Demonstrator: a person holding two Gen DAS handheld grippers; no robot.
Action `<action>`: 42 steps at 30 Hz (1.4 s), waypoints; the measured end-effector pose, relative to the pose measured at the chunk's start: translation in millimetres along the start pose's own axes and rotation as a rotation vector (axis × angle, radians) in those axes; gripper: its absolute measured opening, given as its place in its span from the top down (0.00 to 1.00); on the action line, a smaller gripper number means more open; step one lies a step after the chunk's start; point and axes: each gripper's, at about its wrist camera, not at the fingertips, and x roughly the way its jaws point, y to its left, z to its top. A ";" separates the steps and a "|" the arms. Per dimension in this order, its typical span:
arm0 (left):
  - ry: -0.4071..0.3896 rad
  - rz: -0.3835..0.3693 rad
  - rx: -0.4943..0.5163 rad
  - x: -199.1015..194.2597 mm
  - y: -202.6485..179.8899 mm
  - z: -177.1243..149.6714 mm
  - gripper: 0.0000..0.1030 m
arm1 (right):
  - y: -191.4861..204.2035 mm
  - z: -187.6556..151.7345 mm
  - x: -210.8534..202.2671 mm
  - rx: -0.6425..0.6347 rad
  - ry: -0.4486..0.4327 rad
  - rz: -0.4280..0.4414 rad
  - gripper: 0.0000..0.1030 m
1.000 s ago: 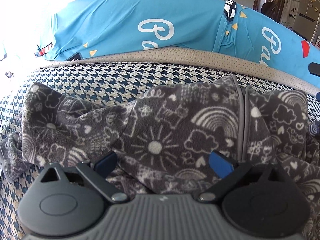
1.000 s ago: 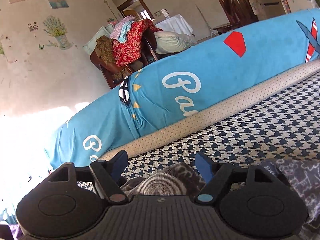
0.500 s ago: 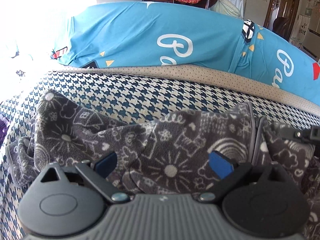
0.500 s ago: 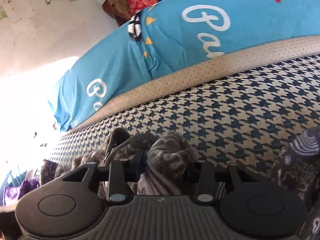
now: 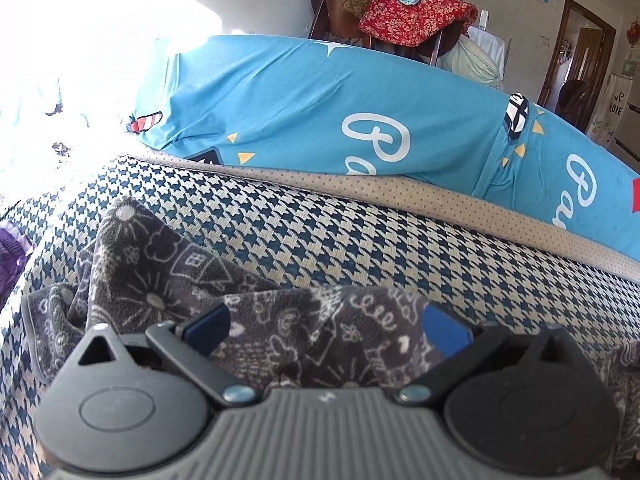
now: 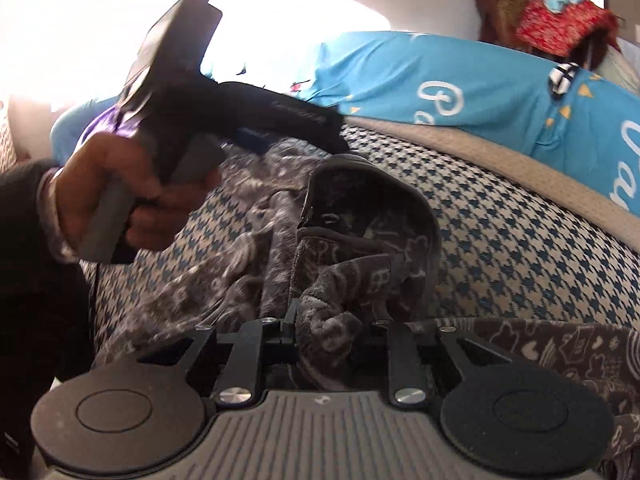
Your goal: Fold clothes
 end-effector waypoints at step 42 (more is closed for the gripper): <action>0.196 0.069 -0.009 25.6 7.4 -16.1 0.00 | -56.4 10.4 19.0 0.417 -0.052 0.159 0.18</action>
